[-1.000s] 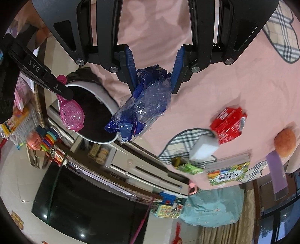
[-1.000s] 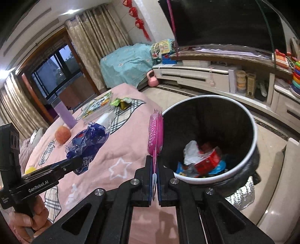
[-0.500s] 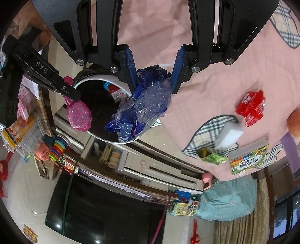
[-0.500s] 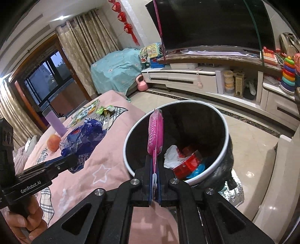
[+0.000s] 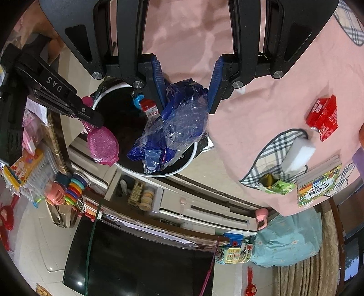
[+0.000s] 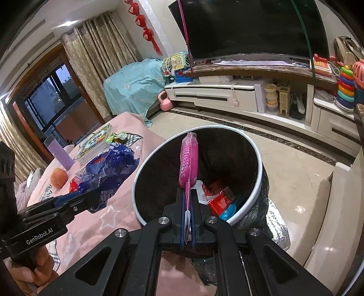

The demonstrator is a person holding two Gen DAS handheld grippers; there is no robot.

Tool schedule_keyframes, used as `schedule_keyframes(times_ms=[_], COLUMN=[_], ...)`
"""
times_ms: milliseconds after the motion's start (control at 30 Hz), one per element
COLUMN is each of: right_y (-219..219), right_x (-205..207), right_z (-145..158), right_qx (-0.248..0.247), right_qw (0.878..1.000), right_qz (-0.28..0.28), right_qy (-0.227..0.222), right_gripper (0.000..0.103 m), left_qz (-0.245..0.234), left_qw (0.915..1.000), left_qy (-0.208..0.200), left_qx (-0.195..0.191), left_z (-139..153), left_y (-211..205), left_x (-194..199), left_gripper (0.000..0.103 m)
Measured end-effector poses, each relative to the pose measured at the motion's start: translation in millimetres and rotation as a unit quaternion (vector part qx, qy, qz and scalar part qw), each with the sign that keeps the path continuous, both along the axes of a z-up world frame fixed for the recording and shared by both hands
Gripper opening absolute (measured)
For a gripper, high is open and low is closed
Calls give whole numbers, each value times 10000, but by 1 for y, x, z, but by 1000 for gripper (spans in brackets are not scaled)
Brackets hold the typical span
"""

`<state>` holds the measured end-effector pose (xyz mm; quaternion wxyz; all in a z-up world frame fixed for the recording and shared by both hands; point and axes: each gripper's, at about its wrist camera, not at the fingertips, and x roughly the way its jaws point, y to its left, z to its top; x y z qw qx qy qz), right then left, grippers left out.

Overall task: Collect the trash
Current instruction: 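Carry the blue bag and pink brush over the trash bin, then open both grippers to drop the bag and brush, then move back toward the table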

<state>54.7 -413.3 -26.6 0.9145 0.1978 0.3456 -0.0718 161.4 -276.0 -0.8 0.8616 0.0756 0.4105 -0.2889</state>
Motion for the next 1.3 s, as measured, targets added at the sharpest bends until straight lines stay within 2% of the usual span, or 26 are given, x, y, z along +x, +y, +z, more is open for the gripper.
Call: schedule_keyframes(times_ms=[400, 467, 533, 600, 667, 733, 800, 867, 967, 1300], right_y=[-14, -16, -17, -19, -21, -24, -25, -26, -24, 1], right_x=[13, 16, 18, 20, 22, 22, 21, 17, 14, 11], right_z=[-4, -5, -6, -7, -8, -8, -8, -6, -3, 4], right_qx=[2, -13, -6, 4, 37, 96, 128, 173, 185, 331], right_qw=[9999, 9998, 9998, 9997, 9996, 9995, 9994, 9995, 9995, 9993], right_qz=[-42, -46, -62, -80, -121, -161, -195, -222, -227, -56], right_qy=[143, 172, 205, 232, 239, 262, 239, 168, 108, -147], right_gripper=[4, 4, 5, 9, 9, 15, 34, 47, 50, 93], left_qz=[-159, -157, -170, -177, -182, -186, -172, -137, -34, 721], left_qw=[9997, 9996, 9996, 9995, 9995, 9996, 9996, 9996, 9997, 9963], left_qy=[111, 119, 128, 118, 152, 176, 190, 207, 234, 451], left_qx=[152, 190, 185, 215, 195, 156, 127, 116, 81, -85], left_z=[-10, -11, -12, -12, -12, -12, -13, -14, -16, -31], left_y=[-27, -29, -30, -31, -31, -29, -25, -19, -6, 65], left_x=[6, 7, 8, 8, 9, 9, 8, 7, 5, 4], left_gripper=[37, 43, 44, 51, 62, 67, 69, 71, 73, 74])
